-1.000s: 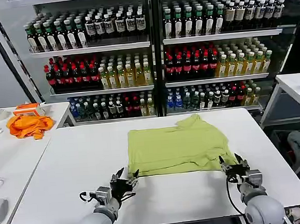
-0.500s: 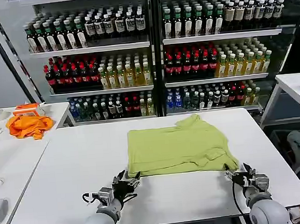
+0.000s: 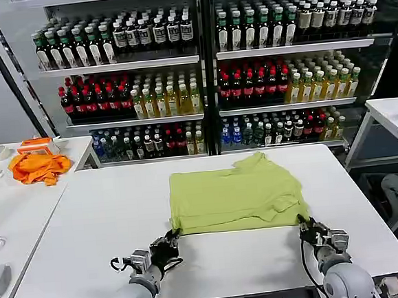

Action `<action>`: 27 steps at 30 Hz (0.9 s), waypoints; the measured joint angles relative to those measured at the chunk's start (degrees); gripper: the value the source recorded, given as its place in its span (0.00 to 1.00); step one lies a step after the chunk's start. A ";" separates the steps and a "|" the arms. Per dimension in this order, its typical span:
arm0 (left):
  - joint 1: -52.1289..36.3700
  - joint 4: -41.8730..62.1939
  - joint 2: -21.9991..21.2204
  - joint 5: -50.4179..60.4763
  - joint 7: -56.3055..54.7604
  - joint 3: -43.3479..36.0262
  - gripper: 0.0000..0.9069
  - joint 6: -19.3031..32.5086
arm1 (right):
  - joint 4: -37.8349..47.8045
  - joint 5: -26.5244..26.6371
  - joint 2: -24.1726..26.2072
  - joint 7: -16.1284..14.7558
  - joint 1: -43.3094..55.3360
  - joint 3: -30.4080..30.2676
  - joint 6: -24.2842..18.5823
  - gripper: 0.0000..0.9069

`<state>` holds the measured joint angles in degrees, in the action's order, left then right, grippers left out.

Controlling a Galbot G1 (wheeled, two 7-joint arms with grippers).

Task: Fold and organize the clothes.

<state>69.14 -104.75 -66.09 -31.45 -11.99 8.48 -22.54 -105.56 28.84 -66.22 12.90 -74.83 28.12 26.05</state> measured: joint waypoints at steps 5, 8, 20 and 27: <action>0.53 -0.61 0.54 -1.10 -0.16 0.39 0.02 -0.39 | -1.02 -0.32 0.08 -0.07 -1.08 0.38 -0.10 0.00; 1.17 -1.54 0.97 -1.51 -0.45 0.75 0.02 -0.90 | -2.24 -0.55 0.28 -0.09 -2.45 0.78 -0.08 0.00; 8.04 -9.52 3.86 -1.45 -1.10 3.30 0.02 -1.97 | -11.63 -2.91 -0.46 -0.16 -12.66 2.95 0.04 0.00; 13.85 -14.80 6.47 -1.22 -1.30 5.68 0.02 -1.97 | -17.08 -5.72 -1.47 -0.65 -19.24 3.55 -0.19 1.00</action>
<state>82.99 -119.55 -59.63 -32.67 -13.29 14.15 -24.51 -122.63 23.12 -67.69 12.24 -94.08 31.67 25.86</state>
